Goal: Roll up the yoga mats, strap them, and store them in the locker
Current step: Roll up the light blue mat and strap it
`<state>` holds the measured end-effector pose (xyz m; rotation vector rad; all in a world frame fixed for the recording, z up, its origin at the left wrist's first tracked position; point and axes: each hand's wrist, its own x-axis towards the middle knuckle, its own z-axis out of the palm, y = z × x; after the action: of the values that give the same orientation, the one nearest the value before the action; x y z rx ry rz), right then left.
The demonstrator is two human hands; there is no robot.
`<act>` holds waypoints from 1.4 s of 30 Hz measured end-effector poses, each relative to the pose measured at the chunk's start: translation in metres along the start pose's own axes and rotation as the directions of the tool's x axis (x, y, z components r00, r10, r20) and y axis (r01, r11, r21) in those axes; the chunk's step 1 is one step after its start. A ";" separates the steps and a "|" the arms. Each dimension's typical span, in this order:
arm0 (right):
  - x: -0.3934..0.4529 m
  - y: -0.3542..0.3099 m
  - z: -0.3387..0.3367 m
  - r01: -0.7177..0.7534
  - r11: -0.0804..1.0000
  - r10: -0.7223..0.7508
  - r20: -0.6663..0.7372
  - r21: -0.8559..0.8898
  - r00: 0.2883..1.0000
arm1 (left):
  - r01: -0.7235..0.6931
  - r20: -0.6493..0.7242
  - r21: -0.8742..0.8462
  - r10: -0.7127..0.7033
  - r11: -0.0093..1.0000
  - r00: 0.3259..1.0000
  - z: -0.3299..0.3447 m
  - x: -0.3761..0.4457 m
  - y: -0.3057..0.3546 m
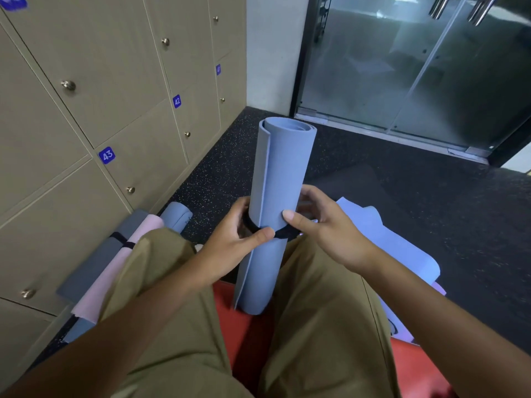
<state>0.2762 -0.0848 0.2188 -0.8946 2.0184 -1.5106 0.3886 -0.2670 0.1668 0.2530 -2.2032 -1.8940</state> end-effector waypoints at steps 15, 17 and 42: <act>0.082 0.017 -0.020 0.026 0.950 -0.057 -0.091 -0.311 0.994 | -0.060 -0.200 0.344 0.135 0.937 0.970 -0.072 0.101 0.052; 0.090 0.027 -0.021 0.026 0.907 -0.048 -0.042 -0.420 0.998 | -0.033 -0.211 0.407 0.129 0.913 0.969 -0.085 0.112 0.053; 0.261 0.146 0.081 0.131 0.695 0.191 0.358 -0.707 0.914 | 0.426 -0.369 0.631 -0.232 0.648 0.900 -0.282 0.132 -0.185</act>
<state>0.1222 -0.3014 0.0603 -1.3220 2.2717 -0.3713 0.3379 -0.5988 0.0318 1.0381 -2.7093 -0.9344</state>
